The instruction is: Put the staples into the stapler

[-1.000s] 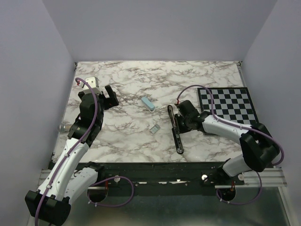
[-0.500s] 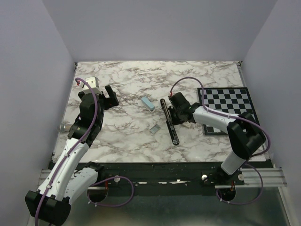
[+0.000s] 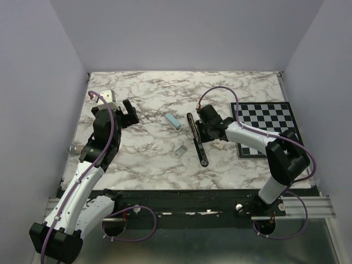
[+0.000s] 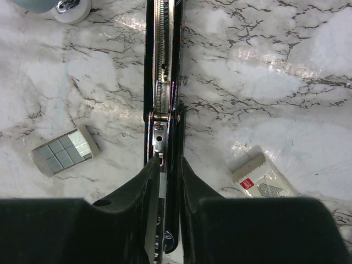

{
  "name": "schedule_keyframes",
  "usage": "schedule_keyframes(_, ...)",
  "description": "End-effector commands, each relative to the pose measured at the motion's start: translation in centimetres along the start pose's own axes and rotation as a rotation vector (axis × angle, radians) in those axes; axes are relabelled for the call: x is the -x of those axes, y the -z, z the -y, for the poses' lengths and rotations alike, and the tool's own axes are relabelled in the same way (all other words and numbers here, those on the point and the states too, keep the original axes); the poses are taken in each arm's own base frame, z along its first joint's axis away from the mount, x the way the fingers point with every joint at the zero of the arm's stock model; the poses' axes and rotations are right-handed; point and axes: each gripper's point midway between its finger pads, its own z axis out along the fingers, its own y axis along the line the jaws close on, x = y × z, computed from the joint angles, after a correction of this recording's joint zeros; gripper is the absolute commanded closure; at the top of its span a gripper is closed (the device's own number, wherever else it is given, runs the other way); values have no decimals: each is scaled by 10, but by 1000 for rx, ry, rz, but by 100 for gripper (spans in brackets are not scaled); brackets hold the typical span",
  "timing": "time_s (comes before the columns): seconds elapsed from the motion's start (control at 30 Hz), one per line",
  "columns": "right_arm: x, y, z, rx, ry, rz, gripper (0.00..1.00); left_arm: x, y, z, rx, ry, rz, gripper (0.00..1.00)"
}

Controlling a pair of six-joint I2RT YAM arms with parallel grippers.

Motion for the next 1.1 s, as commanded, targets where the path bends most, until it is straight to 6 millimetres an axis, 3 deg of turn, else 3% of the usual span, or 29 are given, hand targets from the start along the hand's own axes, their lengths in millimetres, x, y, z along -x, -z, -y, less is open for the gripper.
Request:
schedule_keyframes(0.0,-9,5,3,0,25,-21,73,2,0,2,-16,13,12,1)
schedule_keyframes(0.57,-37,4,-1,51,67,-109,72,1,-1,1,-12,10,9,1)
schedule_keyframes(1.07,-59,19,3,49,85,-161,72,2,0,2,-14,11,11,1)
